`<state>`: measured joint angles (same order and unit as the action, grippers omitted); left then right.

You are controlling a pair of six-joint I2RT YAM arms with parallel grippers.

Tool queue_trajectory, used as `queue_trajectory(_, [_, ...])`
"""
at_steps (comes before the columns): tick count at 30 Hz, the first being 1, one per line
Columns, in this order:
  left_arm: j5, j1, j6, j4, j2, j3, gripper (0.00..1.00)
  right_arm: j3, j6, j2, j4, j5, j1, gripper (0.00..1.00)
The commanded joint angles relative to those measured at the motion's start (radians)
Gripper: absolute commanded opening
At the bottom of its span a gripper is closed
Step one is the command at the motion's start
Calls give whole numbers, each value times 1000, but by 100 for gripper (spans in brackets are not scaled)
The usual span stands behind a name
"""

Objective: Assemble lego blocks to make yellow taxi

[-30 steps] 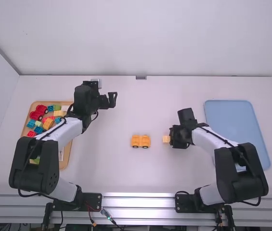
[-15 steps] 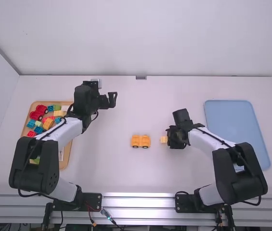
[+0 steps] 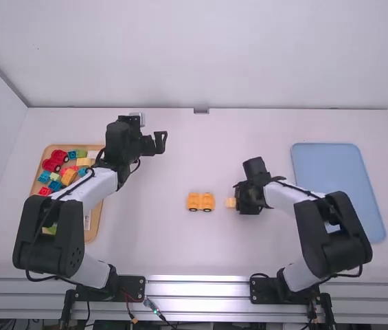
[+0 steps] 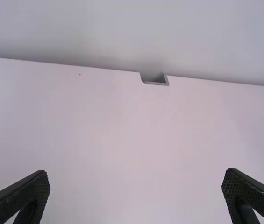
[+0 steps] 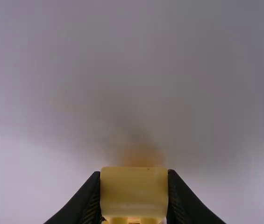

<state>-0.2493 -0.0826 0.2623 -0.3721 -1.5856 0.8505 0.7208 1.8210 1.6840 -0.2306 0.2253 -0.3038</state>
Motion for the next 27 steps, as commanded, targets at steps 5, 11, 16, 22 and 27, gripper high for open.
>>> queue_trajectory(5, [0,4,-5,-1,-4,-20,99,20,-80,58,22,112,45,76])
queue_trajectory(11, [0,4,-4,-3,-4,-19,99,42,-127,57,16,119,64,99])
queue_trajectory(16, [1,4,-5,-3,-4,-19,99,93,-233,54,3,131,70,99])
queue_trajectory(22, [0,4,-8,-3,-4,-19,99,227,-480,54,-141,222,115,99])
queue_trajectory(27, [0,4,-8,-4,-4,-19,99,435,-896,54,-409,324,178,99])
